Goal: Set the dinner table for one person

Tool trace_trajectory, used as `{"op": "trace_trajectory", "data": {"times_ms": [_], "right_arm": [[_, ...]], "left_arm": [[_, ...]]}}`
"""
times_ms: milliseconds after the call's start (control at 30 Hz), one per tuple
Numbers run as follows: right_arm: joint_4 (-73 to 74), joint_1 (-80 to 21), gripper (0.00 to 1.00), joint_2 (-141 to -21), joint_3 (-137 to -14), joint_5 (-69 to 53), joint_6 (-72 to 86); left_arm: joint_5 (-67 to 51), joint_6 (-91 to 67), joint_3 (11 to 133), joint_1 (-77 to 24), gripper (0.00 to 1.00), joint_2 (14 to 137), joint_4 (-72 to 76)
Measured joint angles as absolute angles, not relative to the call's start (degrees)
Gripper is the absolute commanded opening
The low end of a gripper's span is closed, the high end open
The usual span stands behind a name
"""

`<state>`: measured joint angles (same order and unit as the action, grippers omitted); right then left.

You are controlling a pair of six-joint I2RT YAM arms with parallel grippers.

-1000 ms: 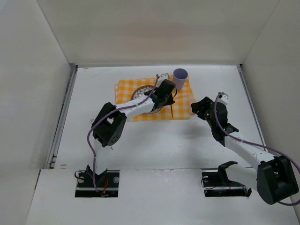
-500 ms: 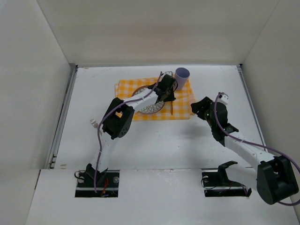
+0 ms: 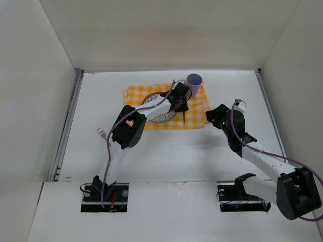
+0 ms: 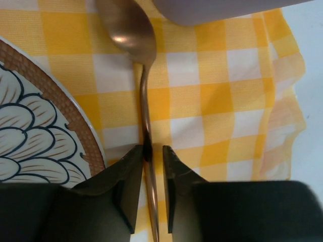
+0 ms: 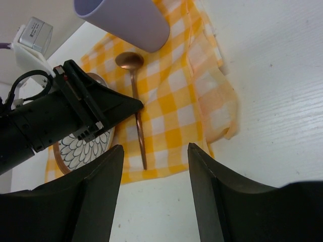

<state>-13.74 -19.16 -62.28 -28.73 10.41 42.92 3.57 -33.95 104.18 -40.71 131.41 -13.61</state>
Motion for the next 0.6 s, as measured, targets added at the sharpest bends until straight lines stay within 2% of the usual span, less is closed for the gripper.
{"op": "trace_trajectory", "data": {"times_ms": [100,267,533,600], "right_arm": [[-13.74,-19.16,0.6,-62.28,-28.73,10.41,42.92],[-13.74,-19.16,0.6,-62.28,-28.73,10.41,42.92],[-13.74,-19.16,0.59,-62.28,-28.73,10.41,42.92],[-13.74,-19.16,0.54,-62.28,-28.73,10.44,42.92]], "left_arm": [[3.77,-33.95,104.07,-41.08,0.3,131.24,-13.32],[4.27,-33.54,99.94,-41.3,0.36,127.04,-12.64],[6.44,-32.82,83.46,-41.08,0.36,106.56,-8.51],[8.03,-33.08,77.1,-40.86,0.35,99.81,-6.52]]}}
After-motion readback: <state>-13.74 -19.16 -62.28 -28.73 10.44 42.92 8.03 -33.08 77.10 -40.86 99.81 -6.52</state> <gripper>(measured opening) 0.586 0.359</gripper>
